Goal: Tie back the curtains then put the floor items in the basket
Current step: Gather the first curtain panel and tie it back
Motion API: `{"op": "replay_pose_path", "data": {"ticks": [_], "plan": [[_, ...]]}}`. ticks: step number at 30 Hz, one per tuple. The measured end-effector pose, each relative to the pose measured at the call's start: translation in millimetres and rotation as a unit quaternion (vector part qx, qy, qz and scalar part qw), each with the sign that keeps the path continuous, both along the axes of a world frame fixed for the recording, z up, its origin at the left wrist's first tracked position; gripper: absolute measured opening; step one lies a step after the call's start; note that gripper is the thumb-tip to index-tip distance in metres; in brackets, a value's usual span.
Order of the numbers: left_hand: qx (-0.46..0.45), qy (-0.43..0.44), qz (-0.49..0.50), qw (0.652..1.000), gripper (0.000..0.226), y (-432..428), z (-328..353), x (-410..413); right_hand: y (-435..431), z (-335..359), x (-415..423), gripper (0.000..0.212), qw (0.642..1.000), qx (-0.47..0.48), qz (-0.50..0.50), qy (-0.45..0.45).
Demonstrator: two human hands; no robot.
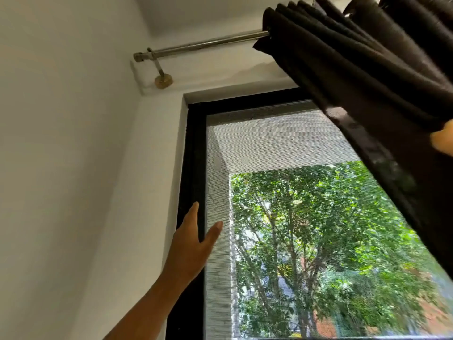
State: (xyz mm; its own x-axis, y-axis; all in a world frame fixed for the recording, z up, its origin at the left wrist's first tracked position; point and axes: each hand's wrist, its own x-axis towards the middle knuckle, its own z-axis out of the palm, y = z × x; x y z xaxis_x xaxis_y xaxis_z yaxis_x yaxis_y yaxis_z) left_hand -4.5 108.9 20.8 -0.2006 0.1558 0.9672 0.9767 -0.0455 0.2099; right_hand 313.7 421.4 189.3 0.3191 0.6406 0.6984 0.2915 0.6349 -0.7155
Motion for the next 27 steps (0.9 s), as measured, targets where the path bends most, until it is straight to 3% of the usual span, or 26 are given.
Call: {"op": "replay_pose_path", "data": {"ticks": [2, 5, 10, 13, 15, 21, 27], "plan": [[0.008, -0.005, -0.008, 1.0, 0.074, 4, 2, 4, -28, -21, 7, 0.031, 1.0, 0.031, 0.003, 0.005], [0.012, -0.008, -0.023, 1.0, 0.074, 9, 6, 12, -86, -46, -26, 0.031, 0.992, 0.106, 0.014, -0.066], [0.009, 0.009, -0.039, 0.999, 0.097, 8, 19, 22, -150, -61, -97, 0.026, 0.967, 0.211, 0.012, -0.141], [0.025, 0.007, -0.021, 0.999, 0.077, -1, 27, 13, -187, -58, -140, 0.021, 0.95, 0.254, -0.002, -0.18], [0.021, 0.013, -0.002, 1.0, 0.075, -13, 29, 4, -211, -51, -169, 0.022, 0.937, 0.28, 0.008, -0.206], [0.045, 0.012, 0.032, 0.998, 0.078, -73, 44, -25, -295, -17, -249, 0.029, 0.913, 0.319, 0.083, -0.238], [0.073, -0.001, 0.04, 0.996, 0.065, -109, 48, -54, -392, 9, -327, 0.036, 0.861, 0.328, 0.254, -0.293]]}}
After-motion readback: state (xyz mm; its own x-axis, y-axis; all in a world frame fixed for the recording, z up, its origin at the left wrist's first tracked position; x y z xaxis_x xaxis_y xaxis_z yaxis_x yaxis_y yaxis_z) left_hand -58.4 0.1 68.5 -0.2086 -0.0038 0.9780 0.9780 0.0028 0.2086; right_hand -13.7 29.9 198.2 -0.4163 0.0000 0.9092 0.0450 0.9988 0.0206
